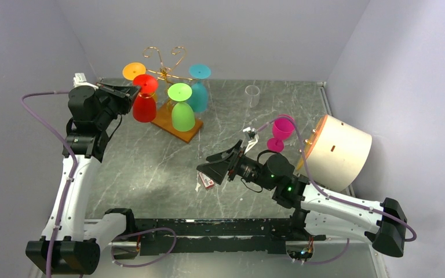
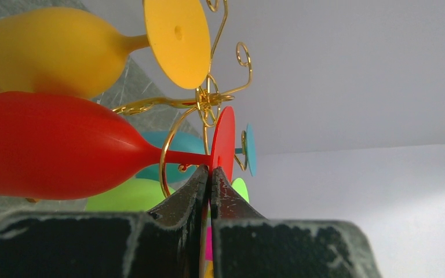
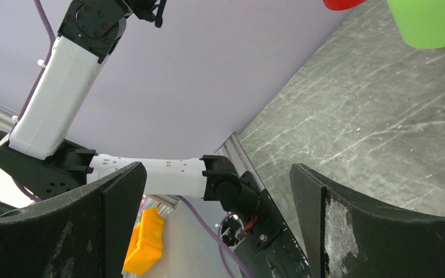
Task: Place the wine glass upside down on the wine glass rack
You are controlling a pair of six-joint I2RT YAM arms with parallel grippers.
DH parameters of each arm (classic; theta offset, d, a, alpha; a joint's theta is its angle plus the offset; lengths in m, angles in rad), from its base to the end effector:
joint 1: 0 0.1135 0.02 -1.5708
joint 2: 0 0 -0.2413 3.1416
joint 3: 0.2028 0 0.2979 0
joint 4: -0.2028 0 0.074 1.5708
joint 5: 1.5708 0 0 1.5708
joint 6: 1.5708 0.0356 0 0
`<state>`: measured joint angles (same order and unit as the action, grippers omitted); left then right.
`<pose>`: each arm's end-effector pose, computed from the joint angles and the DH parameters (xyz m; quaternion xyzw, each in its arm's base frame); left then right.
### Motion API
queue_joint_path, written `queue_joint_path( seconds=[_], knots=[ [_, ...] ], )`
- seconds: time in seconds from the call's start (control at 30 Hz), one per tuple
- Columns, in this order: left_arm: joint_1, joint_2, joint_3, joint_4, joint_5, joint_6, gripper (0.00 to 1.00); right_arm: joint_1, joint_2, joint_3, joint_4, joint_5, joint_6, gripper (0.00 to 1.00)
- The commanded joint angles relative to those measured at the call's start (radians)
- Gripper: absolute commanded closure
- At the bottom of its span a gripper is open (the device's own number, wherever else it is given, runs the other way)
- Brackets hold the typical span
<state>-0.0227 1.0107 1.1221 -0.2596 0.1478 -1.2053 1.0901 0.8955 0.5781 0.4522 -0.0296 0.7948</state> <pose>0.2829 -0.0117 0.3939 -0.3811 0.6541 -0.4208 0.4999 0.1256 0.2432 0.2825 -0.1078 0.6490 0.6149 0.4348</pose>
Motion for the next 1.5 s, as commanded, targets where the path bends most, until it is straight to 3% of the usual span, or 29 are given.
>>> queue_joint_path(
  seconds=[0.0,0.53,1.0,1.47],
  knots=[
    [-0.001,-0.028,-0.017,-0.025,-0.023,0.002,0.93,-0.001,0.003,0.007,0.035,0.012,-0.006,0.00],
    [0.000,-0.028,-0.008,-0.052,-0.044,-0.038,0.93,0.000,0.015,0.012,0.039,0.006,-0.003,0.00],
    [0.000,-0.058,-0.040,-0.031,0.068,-0.014,0.93,0.000,-0.003,-0.007,0.046,0.016,-0.008,0.00],
    [-0.001,-0.070,-0.059,-0.087,0.056,0.008,0.84,-0.001,0.016,0.023,0.001,0.005,-0.056,0.00]
  ],
)
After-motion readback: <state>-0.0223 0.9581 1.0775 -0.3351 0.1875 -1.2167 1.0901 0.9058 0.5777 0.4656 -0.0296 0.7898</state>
